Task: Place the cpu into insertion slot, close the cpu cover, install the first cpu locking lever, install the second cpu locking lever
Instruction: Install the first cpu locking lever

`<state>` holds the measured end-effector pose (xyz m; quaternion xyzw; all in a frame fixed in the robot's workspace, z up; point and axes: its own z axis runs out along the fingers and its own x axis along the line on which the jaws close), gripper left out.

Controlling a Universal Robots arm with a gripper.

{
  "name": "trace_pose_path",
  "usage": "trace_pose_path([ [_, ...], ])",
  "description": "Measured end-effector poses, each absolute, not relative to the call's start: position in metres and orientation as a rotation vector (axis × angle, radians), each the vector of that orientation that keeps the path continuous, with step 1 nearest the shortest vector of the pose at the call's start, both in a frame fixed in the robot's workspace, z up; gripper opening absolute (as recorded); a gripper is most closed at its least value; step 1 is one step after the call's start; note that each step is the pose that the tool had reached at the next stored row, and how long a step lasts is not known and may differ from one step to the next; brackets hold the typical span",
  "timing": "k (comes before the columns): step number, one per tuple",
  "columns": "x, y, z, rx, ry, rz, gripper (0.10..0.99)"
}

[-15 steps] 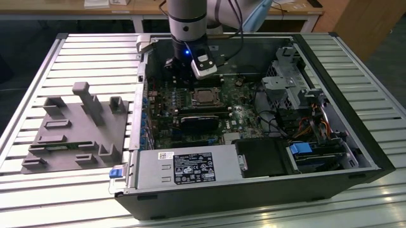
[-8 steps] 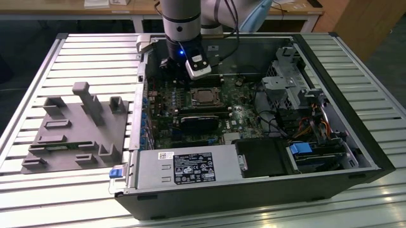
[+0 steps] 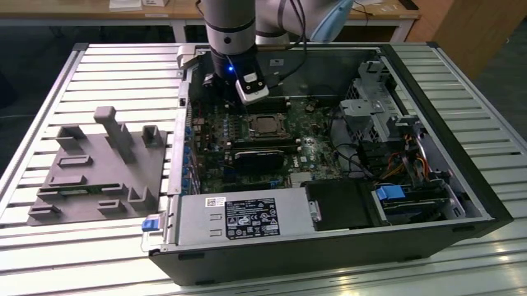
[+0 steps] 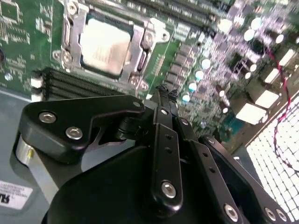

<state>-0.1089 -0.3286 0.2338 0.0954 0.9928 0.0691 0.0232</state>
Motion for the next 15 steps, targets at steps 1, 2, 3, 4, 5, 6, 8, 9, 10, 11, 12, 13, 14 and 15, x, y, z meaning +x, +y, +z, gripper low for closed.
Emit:
trace_pose_path([
  [1, -0.1099, -0.3286, 0.2338, 0.296, 3.073, 0.234, 0.102],
  [2, -0.1108, -0.3287, 0.2338, 0.297, 3.073, 0.254, 0.102],
  [3, -0.1118, -0.3287, 0.2338, 0.297, 3.073, 0.276, 0.102],
  [4, -0.1125, -0.3287, 0.2338, 0.298, 3.072, 0.296, 0.102],
  [5, -0.1130, -0.3287, 0.2338, 0.299, 3.071, 0.317, 0.102],
  [6, -0.1132, -0.3287, 0.2338, 0.299, 3.070, 0.339, 0.102],
  [8, -0.1135, -0.3287, 0.2338, 0.300, 3.068, 0.384, 0.102],
  [9, -0.1135, -0.3287, 0.2338, 0.301, 3.067, 0.407, 0.102],
  [10, -0.1135, -0.3287, 0.2338, 0.301, 3.066, 0.424, 0.102],
  [11, -0.1135, -0.3287, 0.2338, 0.302, 3.065, 0.430, 0.102],
  [12, -0.1135, -0.3287, 0.2338, 0.302, 3.065, 0.431, 0.102],
  [13, -0.1132, -0.3286, 0.2338, 0.302, 3.065, 0.431, 0.102],
  [14, -0.1125, -0.3286, 0.2338, 0.301, 3.065, 0.431, 0.102],
  [15, -0.1116, -0.3285, 0.2338, 0.301, 3.065, 0.431, 0.102],
])
